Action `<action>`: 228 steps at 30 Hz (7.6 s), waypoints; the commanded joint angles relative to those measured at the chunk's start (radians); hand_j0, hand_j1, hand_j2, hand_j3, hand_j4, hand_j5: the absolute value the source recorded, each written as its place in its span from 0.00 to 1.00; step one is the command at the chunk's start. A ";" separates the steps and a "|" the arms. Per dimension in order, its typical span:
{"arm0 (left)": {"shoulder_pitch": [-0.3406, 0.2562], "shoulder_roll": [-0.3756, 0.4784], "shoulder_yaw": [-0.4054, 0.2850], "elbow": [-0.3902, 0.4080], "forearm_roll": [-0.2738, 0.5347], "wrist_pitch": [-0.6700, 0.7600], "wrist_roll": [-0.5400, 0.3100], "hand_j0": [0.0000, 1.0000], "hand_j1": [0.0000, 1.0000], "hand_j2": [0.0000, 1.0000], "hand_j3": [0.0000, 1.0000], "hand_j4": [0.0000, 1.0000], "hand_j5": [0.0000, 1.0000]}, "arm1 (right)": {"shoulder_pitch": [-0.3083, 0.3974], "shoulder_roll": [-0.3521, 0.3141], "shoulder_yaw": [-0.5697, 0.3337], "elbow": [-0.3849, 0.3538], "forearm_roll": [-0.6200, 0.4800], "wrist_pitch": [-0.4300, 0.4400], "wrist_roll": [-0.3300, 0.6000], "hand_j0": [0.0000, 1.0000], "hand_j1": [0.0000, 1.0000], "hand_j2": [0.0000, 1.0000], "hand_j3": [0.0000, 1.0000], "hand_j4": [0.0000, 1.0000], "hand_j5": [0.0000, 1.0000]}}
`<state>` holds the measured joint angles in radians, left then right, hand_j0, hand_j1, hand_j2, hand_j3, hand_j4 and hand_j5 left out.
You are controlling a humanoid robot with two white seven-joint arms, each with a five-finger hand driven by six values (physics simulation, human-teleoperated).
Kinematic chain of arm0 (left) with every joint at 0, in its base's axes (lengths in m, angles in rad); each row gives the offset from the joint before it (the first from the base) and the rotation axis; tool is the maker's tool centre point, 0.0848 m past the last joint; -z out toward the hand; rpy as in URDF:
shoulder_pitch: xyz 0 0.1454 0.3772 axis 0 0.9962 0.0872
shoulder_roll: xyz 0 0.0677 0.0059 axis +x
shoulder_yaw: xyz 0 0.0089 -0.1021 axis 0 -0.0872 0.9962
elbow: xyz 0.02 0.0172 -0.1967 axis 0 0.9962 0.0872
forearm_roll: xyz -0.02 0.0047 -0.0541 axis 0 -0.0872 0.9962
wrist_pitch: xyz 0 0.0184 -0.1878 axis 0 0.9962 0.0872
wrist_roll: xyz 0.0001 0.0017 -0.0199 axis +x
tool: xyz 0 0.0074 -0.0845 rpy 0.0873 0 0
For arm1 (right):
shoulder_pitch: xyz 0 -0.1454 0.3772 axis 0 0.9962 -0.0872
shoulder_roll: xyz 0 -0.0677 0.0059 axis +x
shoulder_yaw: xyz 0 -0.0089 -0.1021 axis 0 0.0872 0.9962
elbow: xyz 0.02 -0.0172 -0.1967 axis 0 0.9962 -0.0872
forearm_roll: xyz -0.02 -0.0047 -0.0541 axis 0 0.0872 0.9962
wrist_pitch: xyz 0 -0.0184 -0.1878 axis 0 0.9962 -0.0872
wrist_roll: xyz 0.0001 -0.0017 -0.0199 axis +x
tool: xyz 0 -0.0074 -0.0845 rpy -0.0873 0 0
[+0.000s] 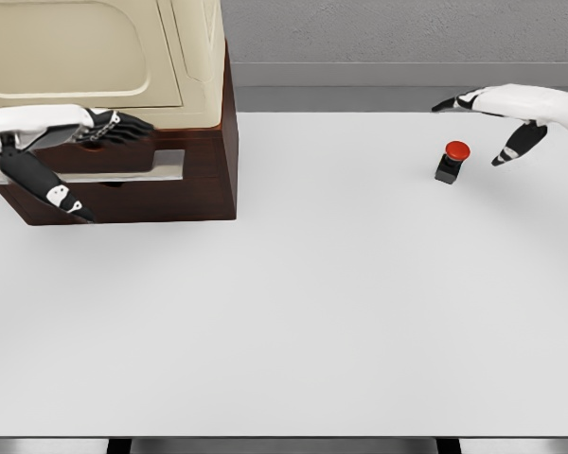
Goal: Open the cabinet drawer with left arm, and place a switch into the drawer with right arm
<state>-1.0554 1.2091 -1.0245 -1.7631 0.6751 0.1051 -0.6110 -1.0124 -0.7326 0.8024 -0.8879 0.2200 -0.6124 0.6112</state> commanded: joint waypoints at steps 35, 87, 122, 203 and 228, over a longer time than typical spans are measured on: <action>0.149 -0.062 0.100 0.010 -0.016 0.056 0.000 1.00 1.00 1.00 1.00 1.00 1.00 | -0.026 0.150 0.024 0.124 0.331 0.103 0.000 0.95 0.95 0.95 0.95 0.95 0.95; 0.259 0.069 0.121 -0.001 0.066 0.054 0.000 1.00 1.00 1.00 1.00 1.00 1.00 | -0.023 0.187 0.017 0.175 0.334 0.102 0.000 0.53 0.53 0.53 0.53 0.53 0.53; 0.314 0.092 0.123 -0.001 0.142 0.050 0.000 1.00 1.00 1.00 1.00 1.00 1.00 | -0.023 0.105 0.074 -0.310 0.272 0.002 0.000 0.44 0.44 0.44 0.44 0.44 0.44; 0.446 0.075 0.130 -0.003 0.205 0.038 0.000 1.00 1.00 1.00 1.00 1.00 1.00 | -0.179 0.226 0.212 -0.585 -0.036 0.066 0.000 0.44 0.44 0.44 0.44 0.44 0.44; 0.502 0.124 0.121 -0.003 0.207 0.039 0.000 1.00 1.00 1.00 1.00 1.00 1.00 | -0.235 0.228 0.224 -0.671 -0.059 0.091 0.000 0.44 0.44 0.44 0.44 0.44 0.44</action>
<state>-0.6038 1.3458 -0.7968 -1.7709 1.1519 0.1359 -0.6308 -1.2486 -0.5058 1.0281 -1.5576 0.1694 -0.5301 0.6114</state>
